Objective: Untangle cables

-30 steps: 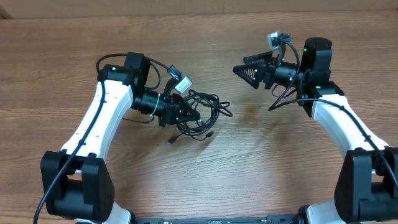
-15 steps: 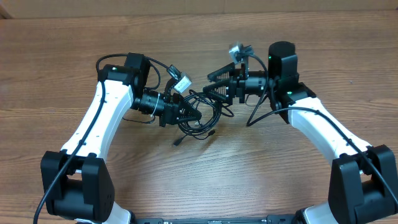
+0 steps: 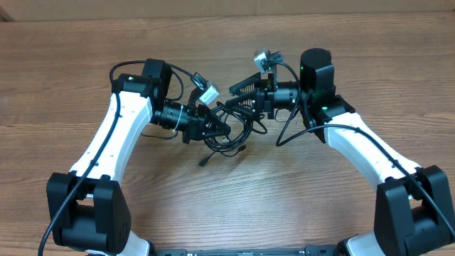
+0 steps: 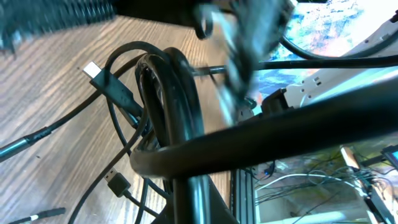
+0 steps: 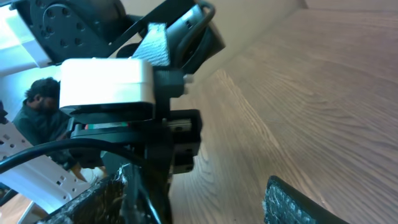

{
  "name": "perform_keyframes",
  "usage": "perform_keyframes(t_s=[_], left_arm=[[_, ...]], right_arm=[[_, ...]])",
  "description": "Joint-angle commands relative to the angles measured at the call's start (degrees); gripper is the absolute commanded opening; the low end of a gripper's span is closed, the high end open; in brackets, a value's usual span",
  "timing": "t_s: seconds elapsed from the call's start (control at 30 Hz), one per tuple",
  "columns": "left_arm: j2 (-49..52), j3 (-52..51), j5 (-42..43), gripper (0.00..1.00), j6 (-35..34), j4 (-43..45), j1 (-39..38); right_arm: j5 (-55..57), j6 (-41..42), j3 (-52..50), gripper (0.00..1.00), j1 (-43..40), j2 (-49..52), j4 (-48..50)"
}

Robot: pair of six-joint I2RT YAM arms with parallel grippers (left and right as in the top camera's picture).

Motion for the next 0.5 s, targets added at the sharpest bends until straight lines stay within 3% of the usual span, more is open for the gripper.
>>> perform_keyframes(t_s=[0.0, 0.47], left_arm=[[-0.3, -0.1, 1.4, 0.04, -1.9, 0.9, -0.4], [-0.3, -0.1, 1.4, 0.04, -2.2, 1.3, -2.2]], right_arm=[[0.1, 0.3, 1.4, 0.71, 1.3, -1.7, 0.3], [8.2, 1.7, 1.4, 0.63, 4.4, -1.7, 0.4]])
